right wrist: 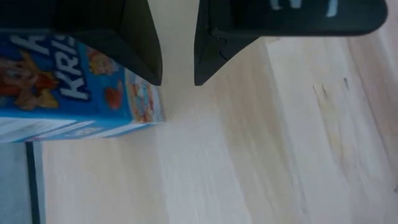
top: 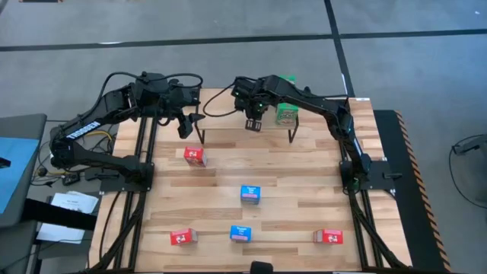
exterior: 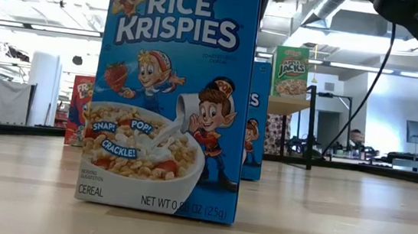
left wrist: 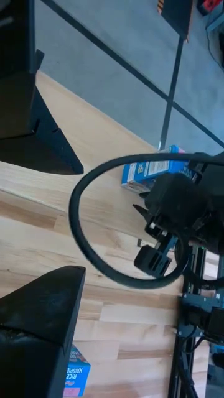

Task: Stack cereal on shelf
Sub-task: Put the top blue cereal box on the shelf, then put the top blue cereal box on the shelf aligned with the other blue cereal box

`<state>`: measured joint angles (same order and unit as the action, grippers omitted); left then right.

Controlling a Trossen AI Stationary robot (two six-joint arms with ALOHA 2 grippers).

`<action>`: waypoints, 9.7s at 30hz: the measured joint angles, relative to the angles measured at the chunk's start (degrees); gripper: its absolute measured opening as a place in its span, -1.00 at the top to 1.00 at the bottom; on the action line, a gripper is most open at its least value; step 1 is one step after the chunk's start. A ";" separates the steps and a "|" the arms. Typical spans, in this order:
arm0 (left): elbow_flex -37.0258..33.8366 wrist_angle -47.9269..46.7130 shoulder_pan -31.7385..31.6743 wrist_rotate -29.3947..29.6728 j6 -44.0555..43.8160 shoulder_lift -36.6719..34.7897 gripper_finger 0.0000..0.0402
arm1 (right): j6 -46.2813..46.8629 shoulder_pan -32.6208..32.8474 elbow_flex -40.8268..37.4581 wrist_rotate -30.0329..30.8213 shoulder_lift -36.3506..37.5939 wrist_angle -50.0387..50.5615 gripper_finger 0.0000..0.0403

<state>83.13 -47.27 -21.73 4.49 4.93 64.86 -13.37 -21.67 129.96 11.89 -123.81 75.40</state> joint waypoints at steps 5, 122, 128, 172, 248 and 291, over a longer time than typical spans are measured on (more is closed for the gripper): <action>0.00 0.00 0.01 0.00 0.00 0.00 -0.21 | 0.00 -0.84 0.01 0.37 -0.21 -1.20 0.42; 0.00 0.00 0.01 -0.02 0.00 0.00 -0.21 | -2.03 1.11 0.04 6.17 2.13 2.76 0.39; 0.00 0.00 0.00 -0.02 0.00 0.00 -0.21 | 0.54 3.97 0.07 3.90 5.65 4.03 0.21; -0.02 0.02 0.02 -0.02 0.00 -0.02 -0.21 | 27.49 33.41 -10.93 -8.95 8.24 1.20 -0.08; -0.02 0.00 0.00 0.00 0.00 -0.02 -0.21 | 28.63 33.48 -14.01 -11.71 -0.22 -1.53 -0.44; -0.02 -0.02 0.02 -0.01 0.00 -0.02 -0.21 | 15.37 22.66 4.85 -11.99 0.73 14.55 0.01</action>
<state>83.11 -47.28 -21.71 4.49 4.93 64.84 2.00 0.99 134.81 -0.10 -123.08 89.95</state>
